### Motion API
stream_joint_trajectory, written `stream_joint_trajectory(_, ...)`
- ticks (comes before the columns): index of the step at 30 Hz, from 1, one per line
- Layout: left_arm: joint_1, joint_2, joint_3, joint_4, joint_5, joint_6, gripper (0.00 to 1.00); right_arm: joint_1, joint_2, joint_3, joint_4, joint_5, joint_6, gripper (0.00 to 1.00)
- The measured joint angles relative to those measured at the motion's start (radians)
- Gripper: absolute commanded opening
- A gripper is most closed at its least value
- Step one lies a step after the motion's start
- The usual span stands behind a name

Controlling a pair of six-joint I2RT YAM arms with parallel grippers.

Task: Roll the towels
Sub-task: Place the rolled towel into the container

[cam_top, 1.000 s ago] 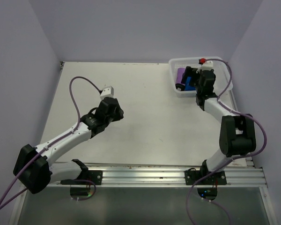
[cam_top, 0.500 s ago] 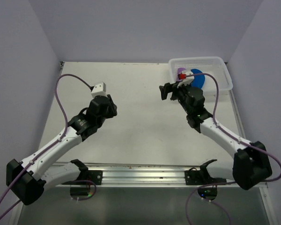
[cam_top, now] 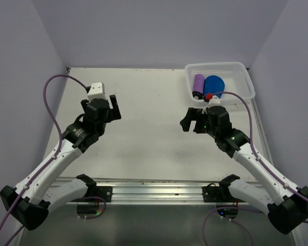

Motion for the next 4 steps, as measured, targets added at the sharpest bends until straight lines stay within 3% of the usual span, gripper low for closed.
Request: stream_joint_trajectory(4,0.017,0.001,0.002,-0.033,-0.028,0.029,0.88,0.0,-0.065,-0.008,-0.103,0.057,0.031,0.99)
